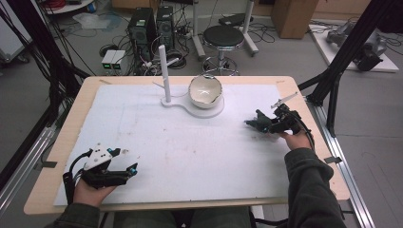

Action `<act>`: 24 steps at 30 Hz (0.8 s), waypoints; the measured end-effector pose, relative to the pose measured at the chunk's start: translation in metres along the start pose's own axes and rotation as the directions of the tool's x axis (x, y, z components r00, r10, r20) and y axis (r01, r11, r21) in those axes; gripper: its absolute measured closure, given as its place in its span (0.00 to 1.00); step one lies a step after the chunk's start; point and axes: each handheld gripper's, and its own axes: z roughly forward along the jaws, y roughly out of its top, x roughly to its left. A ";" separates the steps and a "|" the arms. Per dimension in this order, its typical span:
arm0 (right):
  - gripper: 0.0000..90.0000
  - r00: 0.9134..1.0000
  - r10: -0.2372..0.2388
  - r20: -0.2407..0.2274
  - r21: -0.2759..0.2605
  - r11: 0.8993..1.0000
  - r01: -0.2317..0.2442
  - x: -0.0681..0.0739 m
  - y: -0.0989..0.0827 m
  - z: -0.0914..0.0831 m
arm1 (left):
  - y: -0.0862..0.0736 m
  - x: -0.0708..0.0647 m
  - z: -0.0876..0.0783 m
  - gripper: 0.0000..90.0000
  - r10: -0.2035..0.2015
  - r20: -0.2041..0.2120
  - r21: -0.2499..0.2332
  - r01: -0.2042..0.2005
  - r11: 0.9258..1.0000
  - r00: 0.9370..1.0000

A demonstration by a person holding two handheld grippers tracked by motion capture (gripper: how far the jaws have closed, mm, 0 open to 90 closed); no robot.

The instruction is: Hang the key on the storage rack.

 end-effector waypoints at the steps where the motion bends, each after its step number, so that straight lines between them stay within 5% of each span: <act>1: 0.54 1.000 0.001 -0.001 -0.016 1.000 -0.001 0.001 0.000 -0.003 | 0.000 0.000 0.000 0.21 0.000 0.000 0.000 0.000 1.000 1.000; 4: 0.54 1.000 0.004 -0.011 -0.075 0.997 -0.004 0.004 0.002 -0.012 | 0.000 -0.001 0.000 0.21 -0.002 -0.001 -0.002 0.002 1.000 1.000; 24: 0.54 0.995 -0.083 -0.052 -0.144 0.987 0.075 0.041 0.040 -0.040 | 0.001 0.000 0.000 0.21 0.003 -0.001 -0.006 -0.003 1.000 1.000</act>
